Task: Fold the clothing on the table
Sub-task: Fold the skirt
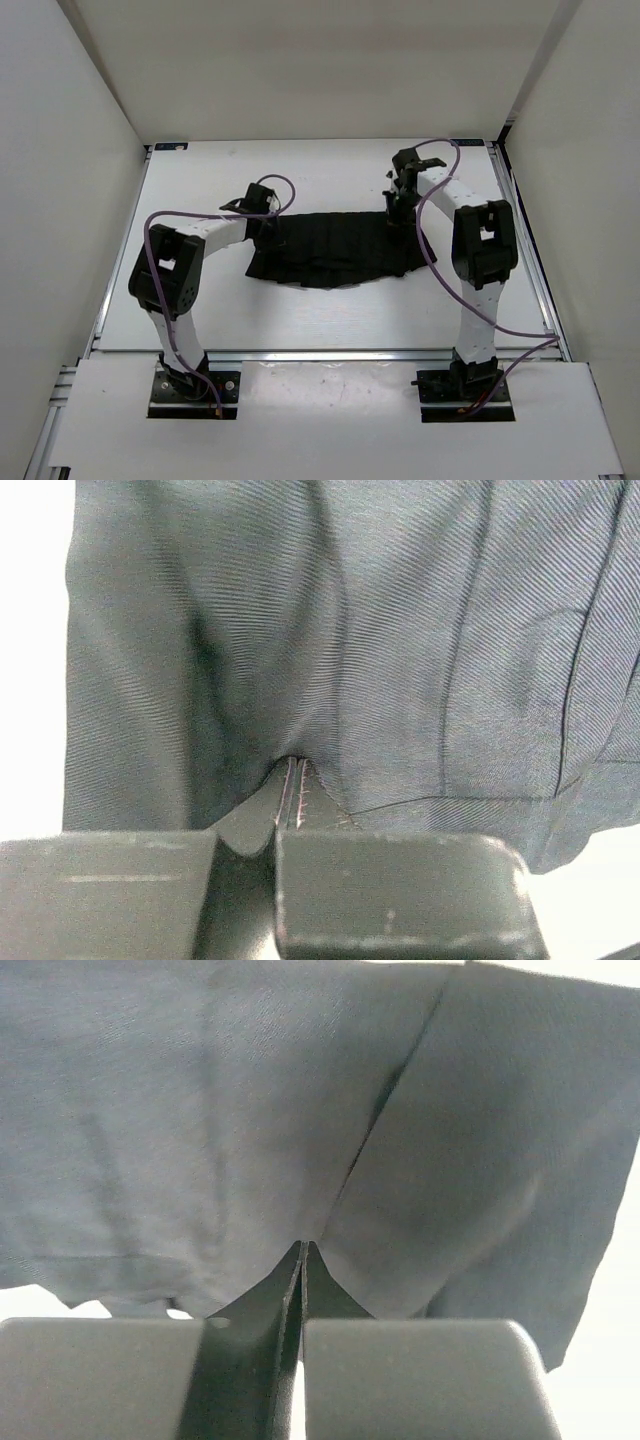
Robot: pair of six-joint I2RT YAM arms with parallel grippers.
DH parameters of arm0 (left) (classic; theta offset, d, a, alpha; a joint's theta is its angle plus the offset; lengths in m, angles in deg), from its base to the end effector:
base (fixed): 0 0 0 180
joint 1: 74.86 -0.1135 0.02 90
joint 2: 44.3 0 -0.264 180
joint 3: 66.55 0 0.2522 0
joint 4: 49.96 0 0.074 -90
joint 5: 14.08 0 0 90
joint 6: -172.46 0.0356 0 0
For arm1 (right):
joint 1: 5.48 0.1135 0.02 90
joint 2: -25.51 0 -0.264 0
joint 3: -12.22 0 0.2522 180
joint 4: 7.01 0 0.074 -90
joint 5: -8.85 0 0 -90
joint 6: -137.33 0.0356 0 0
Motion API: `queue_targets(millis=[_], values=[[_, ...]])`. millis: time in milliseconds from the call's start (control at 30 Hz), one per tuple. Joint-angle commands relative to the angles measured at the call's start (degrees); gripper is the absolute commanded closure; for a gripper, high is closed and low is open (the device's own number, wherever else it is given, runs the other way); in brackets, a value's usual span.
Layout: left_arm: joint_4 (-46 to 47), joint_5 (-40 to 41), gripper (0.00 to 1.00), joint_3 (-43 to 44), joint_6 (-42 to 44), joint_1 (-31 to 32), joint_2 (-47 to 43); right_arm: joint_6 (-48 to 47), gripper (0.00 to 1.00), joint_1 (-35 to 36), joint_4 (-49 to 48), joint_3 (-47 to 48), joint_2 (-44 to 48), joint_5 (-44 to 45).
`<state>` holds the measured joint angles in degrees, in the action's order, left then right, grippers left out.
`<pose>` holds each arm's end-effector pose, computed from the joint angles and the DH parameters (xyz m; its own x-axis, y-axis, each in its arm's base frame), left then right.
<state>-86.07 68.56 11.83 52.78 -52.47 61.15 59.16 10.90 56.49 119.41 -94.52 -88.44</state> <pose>0.3350 -0.1430 0.1556 -0.9304 -0.1478 -0.3354 -0.0339 0.9459 -0.3227 0.4054 0.1239 0.1798 -0.9757 -0.0748 -0.2059 -0.1108 0.9794 0.1691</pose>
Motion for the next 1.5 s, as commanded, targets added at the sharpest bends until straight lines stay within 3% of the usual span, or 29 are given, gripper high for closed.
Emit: queue_targets(millis=[0,200,333,400,500,633,767,1100,1467], values=[[-2.00,2.08,1.00,-0.71,1.64,-1.73,-4.89,-1.90,1.00,2.07,3.61,3.78,4.44,3.33],[-2.88,-2.65,1.00,-6.43,1.20,-2.44,-11.56,-2.52,1.00,4.27,7.74,7.56,6.03,2.02],[1.87,-7.49,1.00,-11.79,-2.76,-3.32,-18.08,-2.96,1.00,6.38,4.94,8.88,5.69,-5.87],[1.17,-8.64,1.00,-11.97,-2.94,-3.76,-18.18,-2.61,1.00,7.17,2.66,10.80,4.81,-14.63],[-1.81,-3.03,1.00,-11.71,-0.75,-3.15,-19.31,0.02,1.00,8.92,-0.68,14.58,1.04,-26.68],[-5.59,5.85,1.00,-11.97,1.72,-4.11,-22.56,4.16,1.00,12.34,-5.87,17.04,-4.85,-33.39],[-8.58,9.73,1.00,-12.32,2.95,-6.83,-25.11,5.21,1.00,15.87,-7.19,18.11,-9.69,-35.25],[-10.52,8.41,1.00,-17.16,3.57,-11.32,-32.14,4.60,1.00,22.55,-11.24,17.84,-17.16,-35.52],[-11.05,7.44,1.00,-21.73,3.39,-12.20,-36.54,0.83,1.00,27.21,-9.67,8.18,-14.97,-26.73]])
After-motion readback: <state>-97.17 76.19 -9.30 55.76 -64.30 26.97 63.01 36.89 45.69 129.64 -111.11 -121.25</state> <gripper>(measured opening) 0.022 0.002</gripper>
